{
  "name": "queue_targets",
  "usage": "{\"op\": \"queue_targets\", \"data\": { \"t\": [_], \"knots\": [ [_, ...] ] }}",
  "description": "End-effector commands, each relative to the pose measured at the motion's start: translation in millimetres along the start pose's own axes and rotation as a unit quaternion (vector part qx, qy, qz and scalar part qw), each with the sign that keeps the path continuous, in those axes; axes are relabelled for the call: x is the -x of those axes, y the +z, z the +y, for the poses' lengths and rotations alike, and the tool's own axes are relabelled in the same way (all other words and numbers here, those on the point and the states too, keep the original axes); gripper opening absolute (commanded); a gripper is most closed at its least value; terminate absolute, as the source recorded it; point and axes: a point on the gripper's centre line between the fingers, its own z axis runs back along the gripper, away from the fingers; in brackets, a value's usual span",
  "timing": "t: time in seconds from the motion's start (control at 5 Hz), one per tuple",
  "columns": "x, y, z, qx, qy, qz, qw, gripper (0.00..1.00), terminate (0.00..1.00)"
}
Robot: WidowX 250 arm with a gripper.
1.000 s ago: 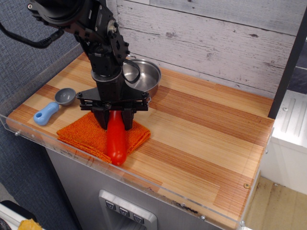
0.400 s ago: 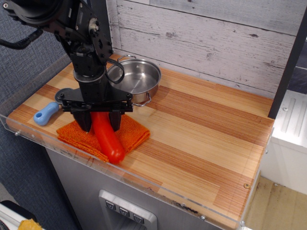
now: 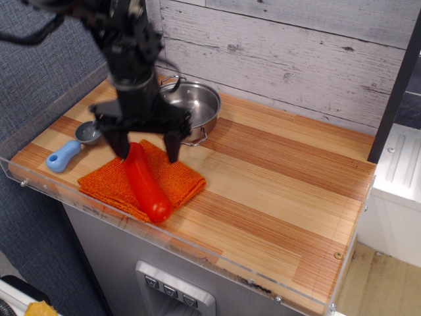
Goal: Pick up the sausage and place it on the orange cloth
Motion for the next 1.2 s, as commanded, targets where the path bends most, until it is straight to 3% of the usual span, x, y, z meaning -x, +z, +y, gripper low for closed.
{"op": "queue_targets", "data": {
  "t": [0.0, 0.2, 0.6, 1.0],
  "knots": [
    [-29, 77, -46, 0.015, -0.214, -0.108, 0.9708, 1.0, 0.0],
    [-31, 74, -59, 0.014, -0.246, -0.09, 0.9651, 1.0, 0.0],
    [-28, 73, -59, 0.019, -0.22, -0.086, 0.9714, 1.0, 0.0],
    [-25, 71, -60, 0.067, -0.204, -0.064, 0.9745, 1.0, 0.0]
  ]
}}
